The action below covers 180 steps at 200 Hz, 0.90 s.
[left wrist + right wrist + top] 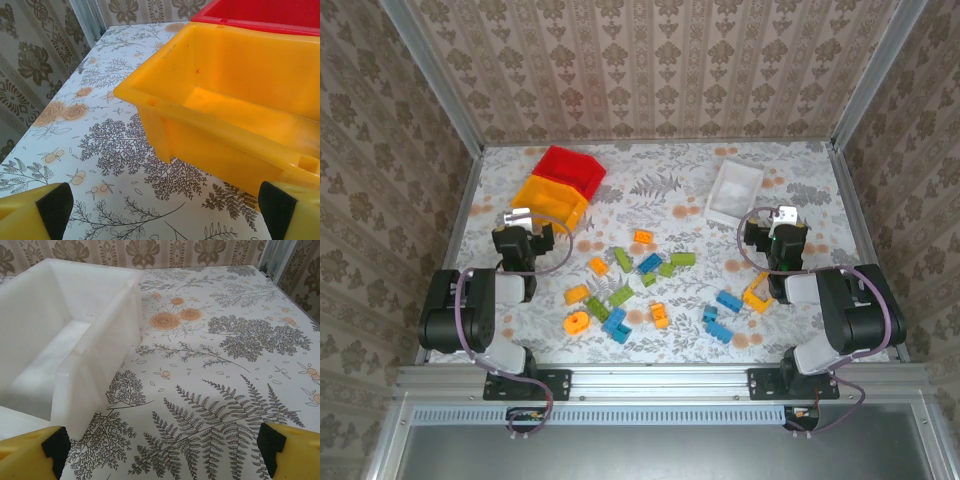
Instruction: Sort the legos into containers by color
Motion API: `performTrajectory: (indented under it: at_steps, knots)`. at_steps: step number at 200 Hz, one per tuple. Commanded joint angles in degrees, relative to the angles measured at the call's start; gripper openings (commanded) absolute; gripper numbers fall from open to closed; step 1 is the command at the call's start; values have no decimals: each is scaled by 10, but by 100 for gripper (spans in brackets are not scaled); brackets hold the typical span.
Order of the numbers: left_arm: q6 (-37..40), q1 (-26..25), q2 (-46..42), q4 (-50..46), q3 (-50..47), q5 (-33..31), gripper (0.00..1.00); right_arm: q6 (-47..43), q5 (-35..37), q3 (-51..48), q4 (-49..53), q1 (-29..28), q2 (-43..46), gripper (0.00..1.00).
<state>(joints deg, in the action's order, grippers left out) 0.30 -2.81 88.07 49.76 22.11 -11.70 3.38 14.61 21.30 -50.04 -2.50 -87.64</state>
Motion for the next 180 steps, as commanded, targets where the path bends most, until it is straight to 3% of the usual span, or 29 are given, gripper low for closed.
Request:
performTrajectory:
  at_steps: [1, 111, 130, 139, 147, 154, 165, 175, 180]
  knots:
    - [8, 3, 1, 17, 0, 9, 100, 10, 9, 6, -15, 0, 2, 100]
    - [12, 2, -4, 33, -7, 4, 100, 10, 9, 5, -17, 0, 2, 100]
    - [30, -33, -80, 0, -21, -73, 100, 16, 18, -10, -16, -1, 30, 100]
    - [50, -61, -141, -52, -13, -109, 100, -4, 20, -33, -64, -16, 35, 100]
    - [59, -85, -204, -107, 0, -134, 100, -44, 96, -49, -99, -64, 54, 100]
    - [63, -108, -259, -164, 19, -152, 100, -78, 150, -43, -60, -101, 108, 100]
    - [67, -138, -326, -247, 61, -187, 100, -86, 133, -2, 69, -122, 206, 100]
    - [39, -160, -364, -326, 112, -239, 100, -25, 129, 70, 234, -124, 285, 99]
    - [-11, -164, -375, -390, 146, -257, 100, 30, 142, 116, 319, -120, 311, 100]
